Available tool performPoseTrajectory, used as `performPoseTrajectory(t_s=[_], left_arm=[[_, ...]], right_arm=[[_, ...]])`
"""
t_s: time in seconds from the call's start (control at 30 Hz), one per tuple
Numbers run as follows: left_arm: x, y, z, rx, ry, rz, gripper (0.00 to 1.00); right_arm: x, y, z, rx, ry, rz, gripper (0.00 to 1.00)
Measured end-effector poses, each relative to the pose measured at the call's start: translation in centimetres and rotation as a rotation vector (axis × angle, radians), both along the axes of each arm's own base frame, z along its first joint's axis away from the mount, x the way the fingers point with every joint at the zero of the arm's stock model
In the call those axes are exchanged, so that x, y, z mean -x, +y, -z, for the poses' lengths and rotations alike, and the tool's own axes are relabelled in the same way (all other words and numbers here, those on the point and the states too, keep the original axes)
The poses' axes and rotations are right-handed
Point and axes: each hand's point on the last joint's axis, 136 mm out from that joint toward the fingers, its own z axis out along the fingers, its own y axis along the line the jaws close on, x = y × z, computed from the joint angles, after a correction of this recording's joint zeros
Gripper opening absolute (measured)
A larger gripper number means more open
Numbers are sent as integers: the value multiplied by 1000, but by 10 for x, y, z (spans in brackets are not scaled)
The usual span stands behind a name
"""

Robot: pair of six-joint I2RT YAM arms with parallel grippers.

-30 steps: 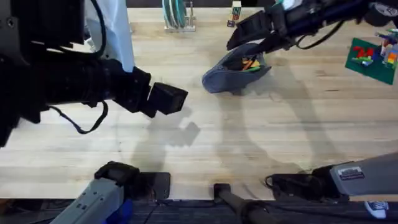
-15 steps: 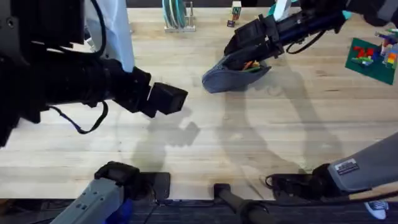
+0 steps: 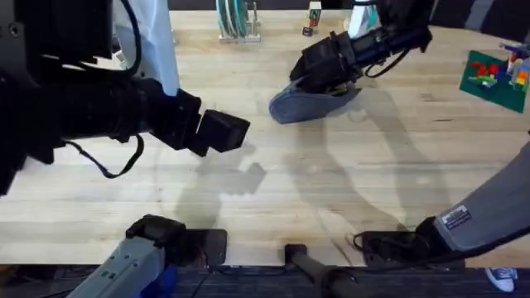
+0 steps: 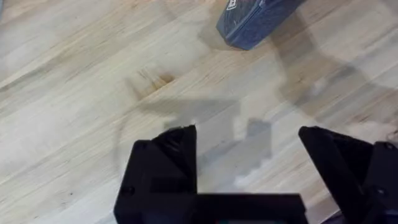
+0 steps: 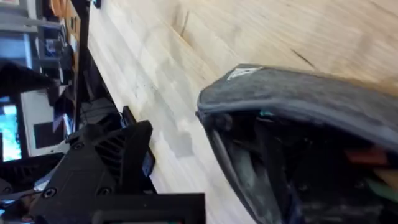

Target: Unzip the bag, pick up the pens from the table one at a time and place them inside, then zip the bag closed.

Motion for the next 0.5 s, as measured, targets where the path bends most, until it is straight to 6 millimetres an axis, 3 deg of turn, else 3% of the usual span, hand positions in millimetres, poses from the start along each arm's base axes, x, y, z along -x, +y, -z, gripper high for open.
performPoseTrajectory(t_s=[0.2,0.5], left_arm=[[0,0,0,0,0,0,994],[0,0,0,0,0,0,994]], right_arm=[[1,13,5,-16,-7,-32,995],[1,16,7,-37,6,-35,995]])
